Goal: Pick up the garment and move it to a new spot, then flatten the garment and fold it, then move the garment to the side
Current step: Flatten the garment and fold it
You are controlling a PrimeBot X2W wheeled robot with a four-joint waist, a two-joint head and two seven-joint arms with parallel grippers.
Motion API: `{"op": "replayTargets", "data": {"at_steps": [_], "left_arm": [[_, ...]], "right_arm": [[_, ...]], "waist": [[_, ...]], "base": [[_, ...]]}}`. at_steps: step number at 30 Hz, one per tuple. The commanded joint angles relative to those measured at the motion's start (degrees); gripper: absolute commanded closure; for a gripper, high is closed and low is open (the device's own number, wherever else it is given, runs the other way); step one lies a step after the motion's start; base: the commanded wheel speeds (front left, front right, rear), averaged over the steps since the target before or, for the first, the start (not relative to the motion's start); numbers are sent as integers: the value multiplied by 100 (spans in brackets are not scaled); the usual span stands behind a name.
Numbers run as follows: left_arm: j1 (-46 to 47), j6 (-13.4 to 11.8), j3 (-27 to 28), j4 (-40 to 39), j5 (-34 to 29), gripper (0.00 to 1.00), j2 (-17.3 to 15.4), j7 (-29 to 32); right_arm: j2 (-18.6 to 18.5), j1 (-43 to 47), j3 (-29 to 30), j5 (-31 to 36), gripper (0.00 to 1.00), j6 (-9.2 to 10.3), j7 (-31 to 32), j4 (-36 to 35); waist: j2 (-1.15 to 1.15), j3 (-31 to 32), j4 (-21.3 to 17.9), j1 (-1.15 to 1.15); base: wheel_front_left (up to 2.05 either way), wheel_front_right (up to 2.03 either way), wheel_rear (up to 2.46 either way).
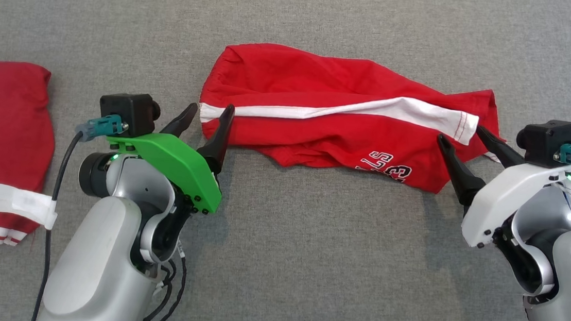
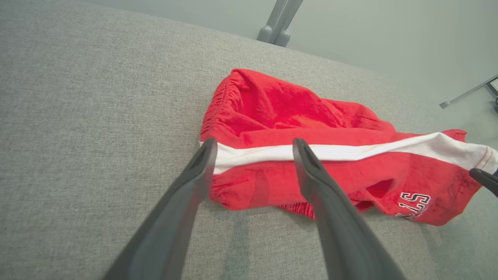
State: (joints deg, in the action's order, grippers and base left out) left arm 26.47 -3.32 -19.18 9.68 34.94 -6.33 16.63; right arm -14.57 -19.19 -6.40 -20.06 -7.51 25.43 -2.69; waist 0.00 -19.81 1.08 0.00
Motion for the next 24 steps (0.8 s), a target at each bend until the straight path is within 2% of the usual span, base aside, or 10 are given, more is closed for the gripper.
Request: {"op": "replayTargets", "data": {"at_steps": [1, 5, 7, 10, 12, 16, 19, 21, 23, 24], "left_arm": [[80, -34, -1, -23, -47, 0, -56, 11], [25, -54, -39, -67, -41, 0, -60, 44], [-29, -68, -52, -71, -15, 0, -71, 84], [-84, -68, -53, -36, 9, 0, -95, 95], [-83, -61, -52, -7, 24, 0, -99, 89], [-19, -60, -47, 58, 56, 0, -100, 93], [59, -57, -53, 125, 58, 0, -113, 119], [116, -81, -45, 162, 59, 0, -113, 118], [143, -92, -52, 221, 24, 0, -122, 121], [149, -103, -57, 240, 21, 0, -115, 114]], "right_arm": [[20, 40, -7, 42, 0, 4, -42, -33], [30, 164, -2, 68, 4, 4, -3, -180], [39, 225, 8, 72, 20, 4, 24, -283], [33, 322, -3, 70, 24, 4, 84, -414], [45, 384, 1, 81, 35, 4, 112, -468], [89, 363, 58, 89, 24, 4, 121, -513], [114, 249, 71, 83, 29, 4, 108, -428], [115, 178, 66, 88, 37, 4, 74, -359], [111, 113, 48, 120, 51, 4, 51, -270], [112, 93, 33, 127, 53, 4, 28, -240]], "waist": [[0, 22, -9, 0], [0, 74, -13, 0], [0, 95, -17, 0], [0, 114, -34, 0], [0, 126, -47, 0], [0, 117, -69, 0], [0, 81, -78, 0], [0, 48, -79, 0], [0, 21, -76, 0], [0, 9, -72, 0]], "base": [[0, 0, 0], [0, 0, 0], [0, 0, 0], [0, 0, 0], [0, 0, 0], [0, 0, 0], [0, 0, 0], [0, 0, 0], [0, 0, 0], [0, 0, 0]]}}
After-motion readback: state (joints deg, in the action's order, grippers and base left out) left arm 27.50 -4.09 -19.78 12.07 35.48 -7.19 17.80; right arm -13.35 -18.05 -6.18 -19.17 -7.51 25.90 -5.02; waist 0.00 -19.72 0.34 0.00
